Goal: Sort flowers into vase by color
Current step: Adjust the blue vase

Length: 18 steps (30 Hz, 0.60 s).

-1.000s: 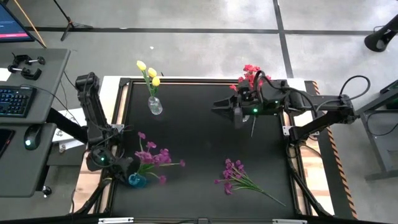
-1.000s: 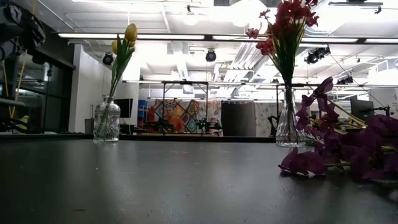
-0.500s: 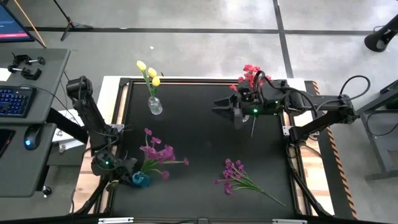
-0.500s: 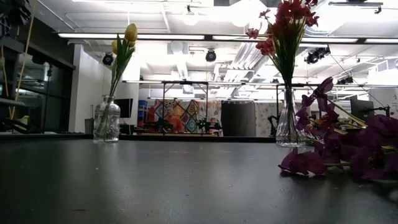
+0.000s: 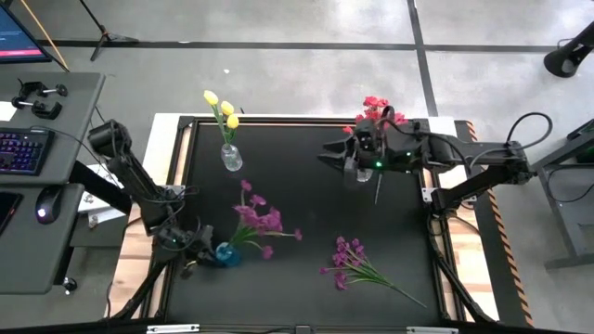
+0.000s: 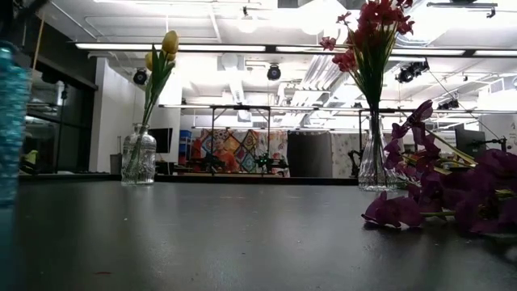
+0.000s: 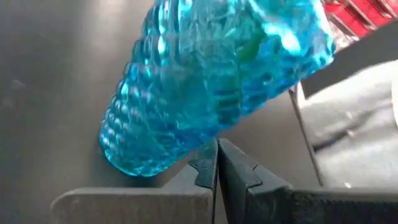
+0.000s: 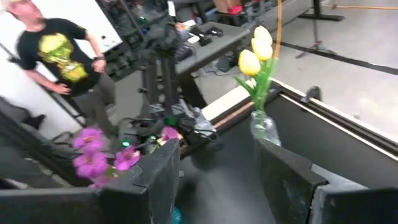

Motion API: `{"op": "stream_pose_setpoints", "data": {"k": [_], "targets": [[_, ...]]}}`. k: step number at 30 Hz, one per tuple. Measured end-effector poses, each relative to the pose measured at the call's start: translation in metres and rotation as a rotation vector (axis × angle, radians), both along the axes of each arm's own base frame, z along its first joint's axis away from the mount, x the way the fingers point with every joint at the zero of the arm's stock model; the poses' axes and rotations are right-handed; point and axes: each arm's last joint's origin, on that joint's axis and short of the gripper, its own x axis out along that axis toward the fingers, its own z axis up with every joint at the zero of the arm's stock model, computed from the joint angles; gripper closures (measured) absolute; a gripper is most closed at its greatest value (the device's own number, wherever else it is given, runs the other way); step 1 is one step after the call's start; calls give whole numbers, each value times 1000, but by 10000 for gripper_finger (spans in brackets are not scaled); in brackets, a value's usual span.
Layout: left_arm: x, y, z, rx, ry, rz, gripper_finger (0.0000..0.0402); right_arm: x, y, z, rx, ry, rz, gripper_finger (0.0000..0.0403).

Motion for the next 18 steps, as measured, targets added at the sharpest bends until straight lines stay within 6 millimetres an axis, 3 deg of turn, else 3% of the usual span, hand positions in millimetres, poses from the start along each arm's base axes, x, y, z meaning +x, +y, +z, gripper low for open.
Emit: {"op": "stream_pose_setpoints", "data": {"k": [7, 13, 18], "targets": [[11, 7, 1, 17, -23, 80, 401, 7, -5, -20, 32, 132, -104, 208], [18, 12, 3, 4, -36, 133, 401, 6, -23, -50, 145, 372, -249, 209], [20, 14, 3, -2, -33, 151, 401, -8, -30, -68, 180, 629, -230, 263]]}}
